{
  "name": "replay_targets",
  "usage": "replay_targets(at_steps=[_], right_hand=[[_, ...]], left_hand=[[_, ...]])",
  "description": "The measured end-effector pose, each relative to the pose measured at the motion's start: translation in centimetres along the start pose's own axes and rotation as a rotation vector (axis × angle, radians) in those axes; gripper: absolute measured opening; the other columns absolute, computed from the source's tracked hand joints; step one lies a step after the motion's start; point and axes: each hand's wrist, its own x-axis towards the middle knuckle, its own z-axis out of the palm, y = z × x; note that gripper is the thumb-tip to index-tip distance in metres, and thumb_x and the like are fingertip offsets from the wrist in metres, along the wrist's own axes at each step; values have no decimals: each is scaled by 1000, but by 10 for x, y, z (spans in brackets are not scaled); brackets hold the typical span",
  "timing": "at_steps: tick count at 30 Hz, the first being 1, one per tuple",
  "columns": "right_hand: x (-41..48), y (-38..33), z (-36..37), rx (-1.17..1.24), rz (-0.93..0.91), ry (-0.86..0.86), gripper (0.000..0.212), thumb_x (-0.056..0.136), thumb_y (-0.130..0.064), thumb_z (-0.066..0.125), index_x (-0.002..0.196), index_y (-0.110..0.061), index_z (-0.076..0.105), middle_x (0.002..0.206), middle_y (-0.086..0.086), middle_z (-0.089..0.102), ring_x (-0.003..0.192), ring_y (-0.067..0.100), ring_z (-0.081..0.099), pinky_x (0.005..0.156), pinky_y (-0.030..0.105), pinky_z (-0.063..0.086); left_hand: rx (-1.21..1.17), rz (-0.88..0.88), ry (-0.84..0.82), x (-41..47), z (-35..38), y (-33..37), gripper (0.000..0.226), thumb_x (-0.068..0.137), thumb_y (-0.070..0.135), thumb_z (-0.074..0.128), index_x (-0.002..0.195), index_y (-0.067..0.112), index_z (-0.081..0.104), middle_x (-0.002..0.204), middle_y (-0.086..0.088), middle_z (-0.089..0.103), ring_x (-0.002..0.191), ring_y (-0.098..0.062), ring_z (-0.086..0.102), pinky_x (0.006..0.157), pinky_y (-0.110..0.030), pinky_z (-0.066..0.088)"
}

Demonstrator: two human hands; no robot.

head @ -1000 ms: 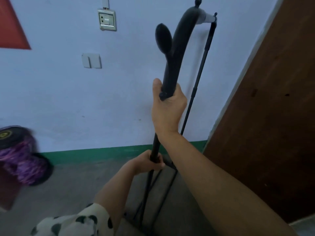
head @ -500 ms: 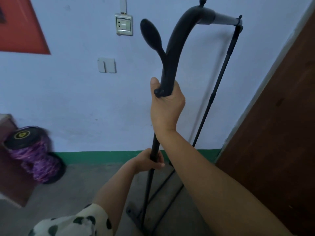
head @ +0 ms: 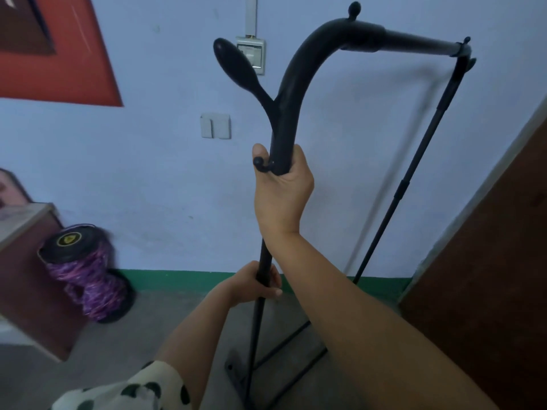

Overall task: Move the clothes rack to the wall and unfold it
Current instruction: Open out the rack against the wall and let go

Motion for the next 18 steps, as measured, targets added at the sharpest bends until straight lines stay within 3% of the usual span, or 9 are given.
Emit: replay_targets(at_steps=[5,10,14,18], right_hand=[[2,15,28,-6,20,-32,34,85,-14,72,67,-24,44,52,-17,43,52,4,35,55,25,39],[2,25,52,-37,-1,-101,25,87,-17,70,76,-14,48,53,-12,38,50,2,35,48,15,34],[5,30,64,-84,20,-243,17,88,-12,66,87,-16,49,58,-8,43,47,4,39,44,19,37],[11,37,69,-92,40,-402,17,88,-10,60,101,-16,50,78,16,60,66,30,60,59,37,52]], left_hand=[[5,-3,62,8,-25,-15,25,60,20,75,82,26,65,81,-1,68,66,-1,63,63,-19,52],[-8,5,211,16,-50,-29,29,60,11,75,88,12,65,89,-16,69,76,-16,66,70,-28,56],[-20,-1,331,23,-71,-35,26,63,1,75,87,0,64,90,-24,69,83,-30,67,69,-32,56],[-46,-21,406,30,-87,-35,18,64,-5,74,72,3,60,77,-17,62,75,-27,62,65,-31,51]])
